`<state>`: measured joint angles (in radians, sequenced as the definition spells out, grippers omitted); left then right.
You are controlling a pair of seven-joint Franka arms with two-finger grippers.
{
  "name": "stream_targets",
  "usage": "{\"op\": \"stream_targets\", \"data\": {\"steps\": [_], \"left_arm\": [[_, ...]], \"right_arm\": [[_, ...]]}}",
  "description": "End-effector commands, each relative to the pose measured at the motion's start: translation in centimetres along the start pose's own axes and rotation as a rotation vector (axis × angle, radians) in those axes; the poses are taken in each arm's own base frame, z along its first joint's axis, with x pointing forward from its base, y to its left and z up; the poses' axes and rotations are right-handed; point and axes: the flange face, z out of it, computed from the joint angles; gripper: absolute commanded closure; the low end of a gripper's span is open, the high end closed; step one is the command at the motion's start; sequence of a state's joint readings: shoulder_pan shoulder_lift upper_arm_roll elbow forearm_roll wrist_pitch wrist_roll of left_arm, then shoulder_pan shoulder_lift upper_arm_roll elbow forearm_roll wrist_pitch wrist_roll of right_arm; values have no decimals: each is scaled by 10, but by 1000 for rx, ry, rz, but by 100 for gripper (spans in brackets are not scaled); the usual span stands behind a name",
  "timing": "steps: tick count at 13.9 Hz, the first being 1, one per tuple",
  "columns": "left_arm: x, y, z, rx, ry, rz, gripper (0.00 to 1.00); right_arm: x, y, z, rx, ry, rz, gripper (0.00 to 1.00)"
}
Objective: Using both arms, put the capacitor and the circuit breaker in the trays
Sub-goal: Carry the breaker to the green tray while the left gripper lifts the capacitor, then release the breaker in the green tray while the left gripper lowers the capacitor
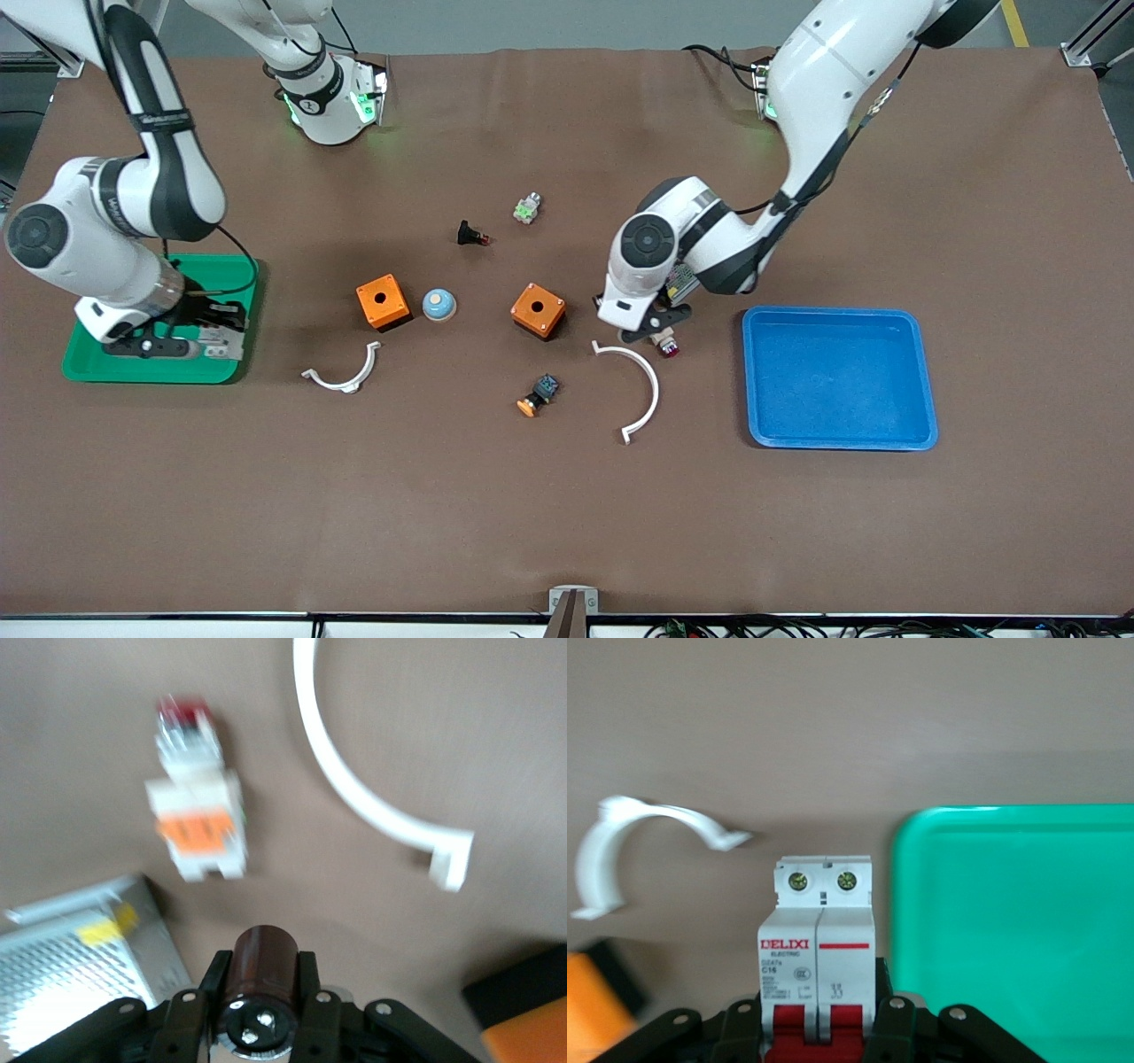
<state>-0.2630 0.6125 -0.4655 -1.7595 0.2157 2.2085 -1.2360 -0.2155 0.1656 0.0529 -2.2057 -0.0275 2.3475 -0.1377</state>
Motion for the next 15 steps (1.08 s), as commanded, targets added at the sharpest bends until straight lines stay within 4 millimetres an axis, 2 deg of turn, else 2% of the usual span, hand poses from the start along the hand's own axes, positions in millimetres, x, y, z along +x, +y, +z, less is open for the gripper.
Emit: {"op": "stream_targets", "data": {"steps": [1,2,3,5,6,8,9,10,11,12,13,14,15], "left_arm": [[53,-38,-63,-24,74,-10,100],[78,-57,-75,-24,82,-1,100],[99,-77,-82,-12,81,11,100],[155,-129,-97,3,73,33,100],[179,-153,-103,6,67,56,100],[206,-188,-102,21,45,75,100],[217,-203,-99,26,36,73,100],[229,-221,-96,32,32,83,100],[241,-243,-89,51,30,101,100],[250,-258,-81,71,27,118,100],[256,-276,-72,94,29,133,100],[258,-288,-60,101,23,135,100],[257,-289,-50,90,24,139,100]], "right_arm": [[-30,67,20,-11,49,-82,99],[-40,92,36,-5,43,-92,99],[-44,102,48,0,42,-88,98],[-56,116,77,2,56,-64,94],[-58,117,87,5,52,-60,88],[-58,116,93,11,42,-60,58],[-56,114,91,13,39,-62,38],[-52,108,87,11,44,-74,31],[-41,90,74,12,46,-109,29],[-30,81,50,19,19,-120,17],[-23,78,30,29,-22,-111,0],[-13,75,2,31,-38,-108,0],[-7,69,-20,37,-41,-103,0]]}}
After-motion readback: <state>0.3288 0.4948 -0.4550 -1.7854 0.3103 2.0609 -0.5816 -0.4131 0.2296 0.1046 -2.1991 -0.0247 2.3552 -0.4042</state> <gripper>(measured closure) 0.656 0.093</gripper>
